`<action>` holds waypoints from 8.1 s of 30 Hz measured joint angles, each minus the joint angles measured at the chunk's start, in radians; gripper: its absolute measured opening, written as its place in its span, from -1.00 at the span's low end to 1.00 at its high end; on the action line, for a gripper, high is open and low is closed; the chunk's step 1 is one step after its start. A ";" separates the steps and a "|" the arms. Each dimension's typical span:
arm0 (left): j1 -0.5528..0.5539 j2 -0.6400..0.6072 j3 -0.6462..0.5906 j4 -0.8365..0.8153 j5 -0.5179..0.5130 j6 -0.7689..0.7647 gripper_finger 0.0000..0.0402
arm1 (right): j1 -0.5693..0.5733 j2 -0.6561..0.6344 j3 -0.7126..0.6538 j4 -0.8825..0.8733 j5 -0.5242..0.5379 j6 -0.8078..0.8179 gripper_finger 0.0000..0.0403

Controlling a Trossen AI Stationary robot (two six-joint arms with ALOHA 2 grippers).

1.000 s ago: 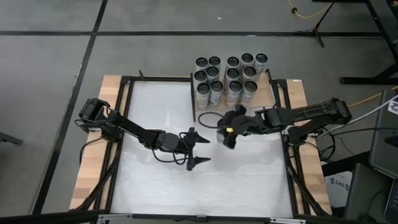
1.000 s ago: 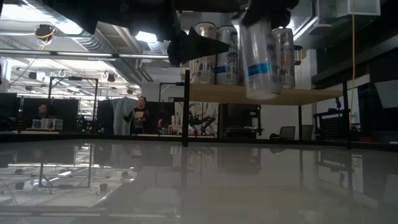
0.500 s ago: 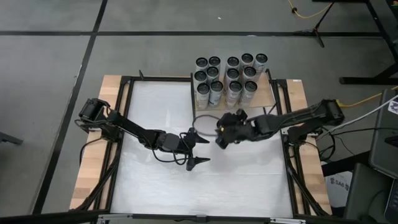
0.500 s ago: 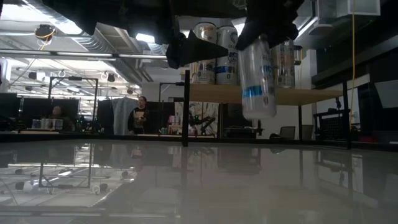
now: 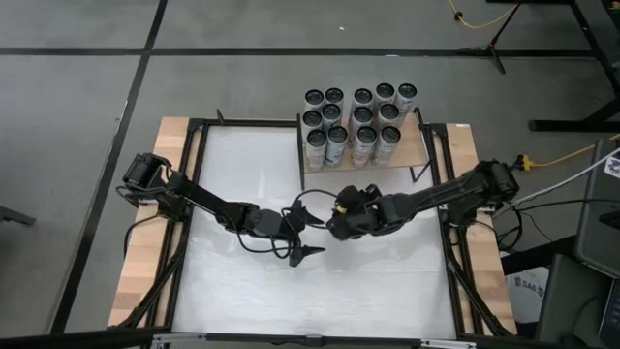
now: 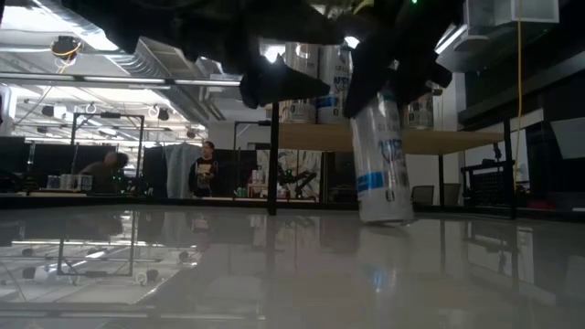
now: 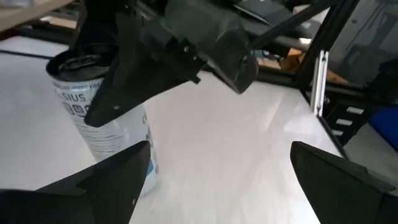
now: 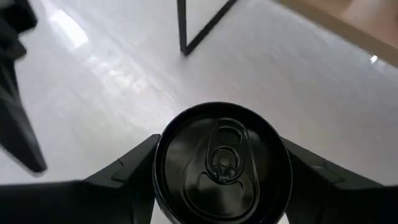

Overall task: Place canned beverage on shelf
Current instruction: Put the blue soda can on the shelf aligned with the blue soda can

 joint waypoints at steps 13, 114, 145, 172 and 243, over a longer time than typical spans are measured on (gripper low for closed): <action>-0.007 0.000 0.000 -0.054 0.000 0.001 0.90 | 0.000 0.042 0.004 0.014 0.040 0.026 0.23; -0.012 0.000 0.000 -0.109 -0.036 -0.027 0.90 | -0.158 -0.293 -0.189 0.177 -0.586 -1.055 0.80; -0.012 0.000 0.000 -0.110 -0.054 -0.052 0.90 | -0.158 -0.207 -0.223 0.257 -0.575 -1.056 0.80; -0.012 0.000 0.000 -0.110 -0.079 -0.050 0.90 | -0.158 -0.209 -0.219 0.255 -0.570 -1.053 0.19; -0.010 0.000 0.001 -0.124 -0.079 -0.051 0.90 | -0.917 -0.531 0.335 -0.638 -0.586 -1.527 0.21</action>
